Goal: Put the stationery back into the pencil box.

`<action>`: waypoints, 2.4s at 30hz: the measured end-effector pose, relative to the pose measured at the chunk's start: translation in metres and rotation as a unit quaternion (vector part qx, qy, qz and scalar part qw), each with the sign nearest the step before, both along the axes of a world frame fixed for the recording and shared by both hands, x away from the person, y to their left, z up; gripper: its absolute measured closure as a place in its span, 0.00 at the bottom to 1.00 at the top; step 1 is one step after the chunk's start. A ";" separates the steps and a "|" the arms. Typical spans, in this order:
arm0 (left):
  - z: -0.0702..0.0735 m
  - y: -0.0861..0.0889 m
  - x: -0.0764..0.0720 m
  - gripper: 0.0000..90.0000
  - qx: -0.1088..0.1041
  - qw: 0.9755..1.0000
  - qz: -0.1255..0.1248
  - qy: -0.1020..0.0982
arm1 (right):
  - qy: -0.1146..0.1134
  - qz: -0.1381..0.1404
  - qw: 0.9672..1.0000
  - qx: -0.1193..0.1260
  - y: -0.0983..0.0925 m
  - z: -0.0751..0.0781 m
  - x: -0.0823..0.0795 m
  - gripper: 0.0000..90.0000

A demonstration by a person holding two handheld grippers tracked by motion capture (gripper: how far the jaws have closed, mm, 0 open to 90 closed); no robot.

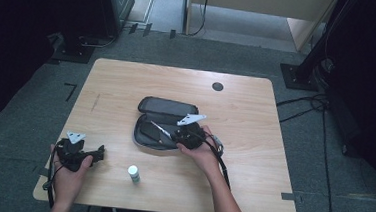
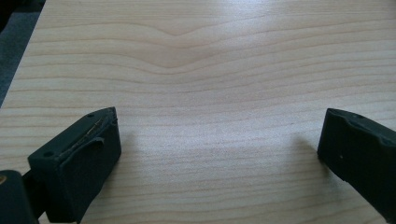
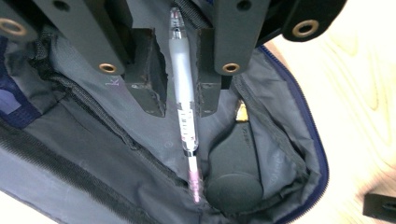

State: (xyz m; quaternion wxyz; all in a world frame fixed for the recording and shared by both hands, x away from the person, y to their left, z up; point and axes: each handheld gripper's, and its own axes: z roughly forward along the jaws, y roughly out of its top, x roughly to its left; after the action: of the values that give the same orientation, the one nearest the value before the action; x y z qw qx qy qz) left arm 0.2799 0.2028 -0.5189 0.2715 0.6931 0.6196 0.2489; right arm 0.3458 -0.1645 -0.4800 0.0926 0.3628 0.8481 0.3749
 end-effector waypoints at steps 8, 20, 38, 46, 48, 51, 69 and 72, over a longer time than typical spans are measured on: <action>0.000 0.000 0.000 0.00 -0.001 1.000 0.001 -0.001 | -0.019 0.008 1.000 0.014 0.002 0.013 -0.011 0.78; 0.000 0.000 0.000 0.00 -0.001 1.000 0.001 -0.001 | -0.035 0.010 0.998 0.051 0.010 0.022 -0.034 0.58; 0.000 0.000 0.000 0.00 -0.001 1.000 0.001 -0.001 | -0.037 0.017 0.996 0.078 0.017 0.013 -0.064 0.44; 0.000 0.000 0.000 0.00 -0.001 1.000 0.000 -0.001 | -0.037 0.029 0.995 0.086 0.020 0.011 -0.073 0.42; 0.000 0.000 0.000 0.00 -0.001 1.000 0.001 -0.001 | -0.039 0.035 0.995 0.088 0.022 0.010 -0.076 0.42; 0.000 0.000 0.000 0.00 -0.001 1.000 0.001 -0.001 | -0.041 0.036 0.995 0.087 0.025 0.009 -0.081 0.42; 0.000 0.000 0.000 0.00 -0.001 1.000 0.001 -0.001 | -0.055 0.062 0.989 0.120 0.032 0.016 -0.104 0.48; 0.000 0.000 0.000 0.00 -0.001 1.000 0.001 -0.001 | -0.058 0.066 0.989 0.121 0.034 0.017 -0.107 0.48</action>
State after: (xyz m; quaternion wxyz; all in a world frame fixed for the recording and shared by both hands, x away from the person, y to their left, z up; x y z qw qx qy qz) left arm 0.2799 0.2026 -0.5190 0.2723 0.6923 0.6201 0.2491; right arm 0.2388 -0.1307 -0.4634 0.0718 0.2925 0.8118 0.5003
